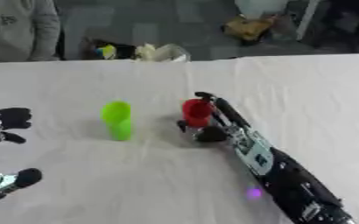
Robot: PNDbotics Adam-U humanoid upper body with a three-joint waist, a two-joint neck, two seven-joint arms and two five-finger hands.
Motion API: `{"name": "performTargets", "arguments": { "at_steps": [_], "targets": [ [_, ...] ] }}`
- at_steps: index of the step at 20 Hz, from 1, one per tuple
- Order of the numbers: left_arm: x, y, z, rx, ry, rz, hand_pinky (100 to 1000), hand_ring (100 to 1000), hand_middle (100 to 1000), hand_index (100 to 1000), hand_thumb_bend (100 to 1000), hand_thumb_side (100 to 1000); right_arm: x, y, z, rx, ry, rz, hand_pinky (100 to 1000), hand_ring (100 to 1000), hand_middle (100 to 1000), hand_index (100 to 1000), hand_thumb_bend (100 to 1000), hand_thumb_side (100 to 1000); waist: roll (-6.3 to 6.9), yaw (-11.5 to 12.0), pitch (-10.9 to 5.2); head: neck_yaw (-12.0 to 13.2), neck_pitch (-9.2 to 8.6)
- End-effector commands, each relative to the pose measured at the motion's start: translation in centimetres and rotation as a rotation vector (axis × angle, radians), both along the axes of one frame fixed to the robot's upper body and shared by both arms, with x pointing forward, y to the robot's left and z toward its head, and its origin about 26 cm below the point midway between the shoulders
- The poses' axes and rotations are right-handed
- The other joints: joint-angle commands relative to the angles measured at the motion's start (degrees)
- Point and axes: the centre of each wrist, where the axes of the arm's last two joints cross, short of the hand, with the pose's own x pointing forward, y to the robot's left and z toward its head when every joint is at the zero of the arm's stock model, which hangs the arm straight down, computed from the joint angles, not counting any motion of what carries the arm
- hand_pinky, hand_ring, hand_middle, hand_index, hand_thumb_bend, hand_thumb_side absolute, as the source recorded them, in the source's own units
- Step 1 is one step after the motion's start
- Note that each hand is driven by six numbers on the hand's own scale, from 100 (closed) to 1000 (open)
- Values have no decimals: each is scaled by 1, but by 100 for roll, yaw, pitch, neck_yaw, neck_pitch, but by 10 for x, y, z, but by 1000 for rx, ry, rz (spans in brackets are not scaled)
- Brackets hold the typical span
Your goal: Pour the contents of one cup into another cup.
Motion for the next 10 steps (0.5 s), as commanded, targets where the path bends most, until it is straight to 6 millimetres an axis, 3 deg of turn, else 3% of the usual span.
{"name": "performTargets", "arguments": {
  "at_steps": [1,6,10],
  "targets": [
    [0,-1,10,2,-33,-9,652,777,823,812,1000,652,3,-2,4,-21,3,-14,908,913,293,464,100,269,24,3,-75,-15,-55],
    [0,-1,10,1,-32,-8,652,777,822,812,1000,654,3,-4,1,-16,19,-39,886,862,191,358,100,153,34,-9,-76,-16,-52],
    [1,0,9,4,-28,-5,651,776,821,812,1000,654,2,-4,4,6,2,-55,878,847,172,340,100,100,42,-50,-89,-9,-45]
  ]
}}
